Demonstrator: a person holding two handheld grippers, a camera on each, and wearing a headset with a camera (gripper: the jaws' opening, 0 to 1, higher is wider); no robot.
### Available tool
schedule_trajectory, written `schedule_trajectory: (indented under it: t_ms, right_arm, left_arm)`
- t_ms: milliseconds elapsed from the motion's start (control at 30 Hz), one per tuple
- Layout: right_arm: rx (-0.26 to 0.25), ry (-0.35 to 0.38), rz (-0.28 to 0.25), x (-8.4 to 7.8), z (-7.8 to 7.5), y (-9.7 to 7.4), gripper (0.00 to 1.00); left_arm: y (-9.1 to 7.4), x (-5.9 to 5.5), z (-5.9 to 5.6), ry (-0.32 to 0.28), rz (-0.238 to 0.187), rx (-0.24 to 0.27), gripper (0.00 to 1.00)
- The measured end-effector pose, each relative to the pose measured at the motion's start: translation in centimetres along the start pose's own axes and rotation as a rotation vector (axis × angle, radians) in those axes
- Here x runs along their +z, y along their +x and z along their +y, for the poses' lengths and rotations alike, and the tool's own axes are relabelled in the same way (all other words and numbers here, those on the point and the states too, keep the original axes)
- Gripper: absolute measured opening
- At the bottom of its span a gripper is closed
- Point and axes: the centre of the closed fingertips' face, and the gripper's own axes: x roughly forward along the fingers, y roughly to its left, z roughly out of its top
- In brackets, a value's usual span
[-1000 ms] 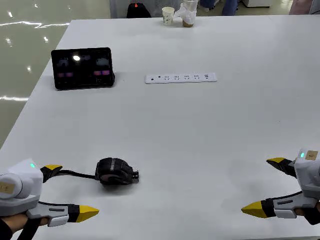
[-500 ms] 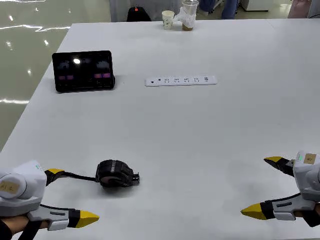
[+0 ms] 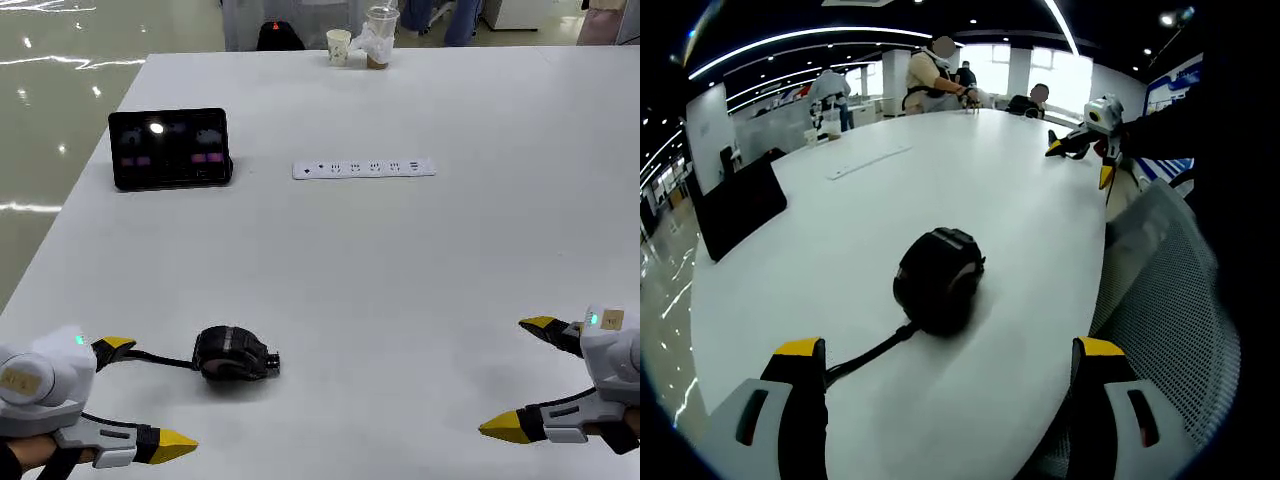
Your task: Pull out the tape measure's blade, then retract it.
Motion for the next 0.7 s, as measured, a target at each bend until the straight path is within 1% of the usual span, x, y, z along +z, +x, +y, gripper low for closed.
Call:
schedule_trajectory:
  t_ms: [67, 167, 233, 367, 433, 467, 533, 567, 633, 700]
  right_arm:
    - [0.011, -0.007, 0.004, -0.2, -0.1, 0.2, 0.99]
    - [0.022, -0.012, 0.012, -0.3, 0.0, 0.5, 0.99]
    - [0.033, -0.003, 0.019, -0.5, 0.0, 0.8, 0.99]
    - [0.038, -0.023, 0.027, -0.5, 0.3, 1.2, 0.99]
    - [0.043, -0.020, 0.028, -0.3, 0.4, 1.3, 0.99]
    - [0.049, -0.011, 0.024, -0.2, 0.5, 1.4, 0.99]
    - [0.054, -0.011, 0.023, -0.1, 0.7, 1.7, 0.99]
    - [0.054, -0.015, 0.026, 0.0, 0.7, 1.8, 0.99]
    - [0.058, -0.012, 0.028, 0.2, 0.9, 2.0, 0.99]
    - [0.064, -0.011, 0.031, 0.2, 0.9, 2.2, 0.99]
  left_arm:
    - [0.1, 0.0, -0.1, 0.009, 0.006, -0.009, 0.99]
    - [0.2, 0.2, 0.1, 0.028, 0.002, -0.015, 0.99]
    - [0.3, 0.2, 0.0, 0.032, 0.009, -0.027, 0.99]
    - [0.6, 0.1, 0.2, 0.044, 0.023, -0.041, 0.98]
    - [0.8, 0.2, 0.3, 0.049, 0.029, -0.044, 0.98]
    - [0.8, 0.1, 0.4, 0.050, 0.036, -0.046, 0.97]
    - [1.0, -0.3, 0.6, 0.043, 0.079, -0.061, 0.97]
    - [1.1, -0.3, 0.6, 0.047, 0.082, -0.063, 0.98]
    - [1.1, -0.3, 0.8, 0.062, 0.099, -0.068, 0.99]
    - [1.1, -0.1, 1.0, 0.069, 0.103, -0.074, 0.99]
